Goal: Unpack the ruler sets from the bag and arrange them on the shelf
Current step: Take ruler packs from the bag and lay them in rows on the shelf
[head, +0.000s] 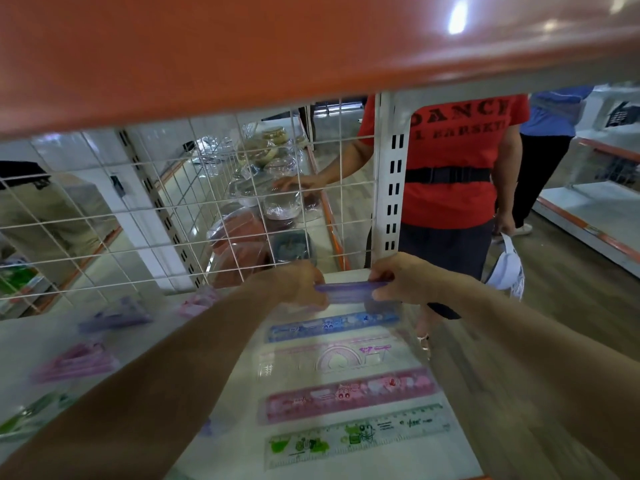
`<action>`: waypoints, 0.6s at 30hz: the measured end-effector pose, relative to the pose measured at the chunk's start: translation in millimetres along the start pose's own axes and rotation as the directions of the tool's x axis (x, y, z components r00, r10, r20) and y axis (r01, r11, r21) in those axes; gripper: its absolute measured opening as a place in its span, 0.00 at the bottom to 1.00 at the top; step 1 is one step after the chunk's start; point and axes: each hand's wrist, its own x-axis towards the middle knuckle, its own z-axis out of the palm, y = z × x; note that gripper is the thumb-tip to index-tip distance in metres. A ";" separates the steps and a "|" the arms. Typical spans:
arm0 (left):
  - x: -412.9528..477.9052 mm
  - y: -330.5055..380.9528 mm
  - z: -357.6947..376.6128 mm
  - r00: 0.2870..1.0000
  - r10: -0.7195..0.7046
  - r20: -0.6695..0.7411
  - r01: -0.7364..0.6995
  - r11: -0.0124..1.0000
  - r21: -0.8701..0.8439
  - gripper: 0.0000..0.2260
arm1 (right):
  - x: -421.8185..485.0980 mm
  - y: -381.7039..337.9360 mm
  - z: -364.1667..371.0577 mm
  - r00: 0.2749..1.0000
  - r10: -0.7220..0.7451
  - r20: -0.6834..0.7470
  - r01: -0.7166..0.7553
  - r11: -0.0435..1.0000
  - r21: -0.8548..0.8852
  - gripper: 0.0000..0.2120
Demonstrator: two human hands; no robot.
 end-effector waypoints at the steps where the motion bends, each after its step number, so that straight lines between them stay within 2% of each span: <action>1: 0.1 0.6 0.3 1.000 0.011 0.002 -0.011 1.000 -0.009 0.23 | -1.0 3.4 -1.4 1.000 0.022 0.001 -0.022 0.999 0.038 0.08; 5: 7.0 9.3 1.5 0.999 0.053 0.005 -0.053 0.998 -0.027 0.21 | -6.0 17.7 -9.7 0.993 0.113 -0.027 -0.107 0.980 0.168 0.11; 9: 14.3 21.0 0.9 0.997 0.081 -0.009 -0.081 0.996 -0.036 0.19 | -9.9 28.1 -11.5 0.980 0.195 0.031 -0.196 0.939 0.283 0.06; 13: 14.3 22.9 3.5 0.996 0.090 0.011 -0.090 0.996 -0.019 0.16 | -8.2 29.9 -10.1 0.967 0.251 0.044 -0.254 0.929 0.271 0.10; 16: 13.0 21.7 8.1 0.998 0.067 -0.015 -0.067 0.998 -0.004 0.17 | -10.0 26.7 -10.1 0.956 0.278 0.092 -0.293 0.909 0.297 0.07; 18: 9.5 20.4 12.3 0.999 0.042 -0.033 -0.043 0.999 -0.020 0.19 | -13.8 23.3 -12.1 0.969 0.241 0.058 -0.248 0.926 0.285 0.10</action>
